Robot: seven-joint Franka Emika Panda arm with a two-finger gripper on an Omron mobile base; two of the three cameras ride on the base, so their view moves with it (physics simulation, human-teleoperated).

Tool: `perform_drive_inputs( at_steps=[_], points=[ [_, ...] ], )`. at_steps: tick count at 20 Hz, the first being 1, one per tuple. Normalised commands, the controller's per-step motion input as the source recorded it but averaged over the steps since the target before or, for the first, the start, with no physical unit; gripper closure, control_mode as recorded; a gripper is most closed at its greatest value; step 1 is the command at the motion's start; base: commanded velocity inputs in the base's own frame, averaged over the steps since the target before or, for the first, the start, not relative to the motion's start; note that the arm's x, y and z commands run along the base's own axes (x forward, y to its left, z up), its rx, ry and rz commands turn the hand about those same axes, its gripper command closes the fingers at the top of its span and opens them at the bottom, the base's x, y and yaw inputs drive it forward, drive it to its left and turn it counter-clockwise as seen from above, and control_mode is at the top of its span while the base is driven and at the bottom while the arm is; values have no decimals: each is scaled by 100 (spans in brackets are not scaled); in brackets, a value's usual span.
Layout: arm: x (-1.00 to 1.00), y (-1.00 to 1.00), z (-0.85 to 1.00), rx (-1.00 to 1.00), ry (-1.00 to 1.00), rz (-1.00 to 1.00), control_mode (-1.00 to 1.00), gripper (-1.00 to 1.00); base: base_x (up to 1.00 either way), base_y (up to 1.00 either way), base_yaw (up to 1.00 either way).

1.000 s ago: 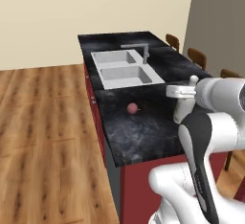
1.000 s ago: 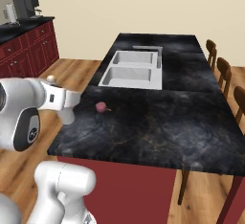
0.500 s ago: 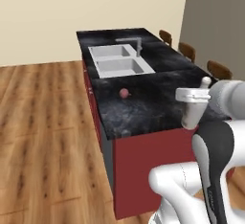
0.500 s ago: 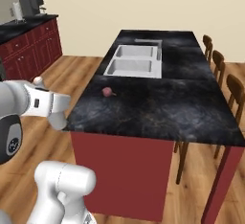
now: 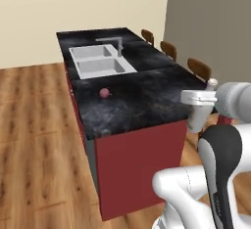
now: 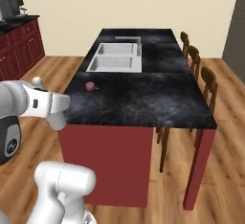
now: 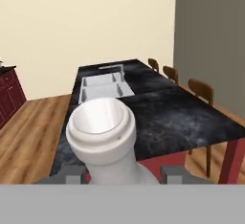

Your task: Place the liquor on the top shelf of the fridge to keep it out of children's reach, and place the onion and lime on lower shelves for easy access.

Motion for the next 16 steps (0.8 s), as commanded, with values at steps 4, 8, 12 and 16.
perform_drive_inputs(
  at_steps=[4,8,12,16],
  points=[
    [0,0,0,0,0,0,100,100,0,-39,-35],
    [0,0,0,0,0,0,100,100,0,-37,-37],
    [0,0,0,0,0,0,100,100,0,-29,-45],
    [0,0,0,0,0,0,100,100,0,-29,-51]
  ],
)
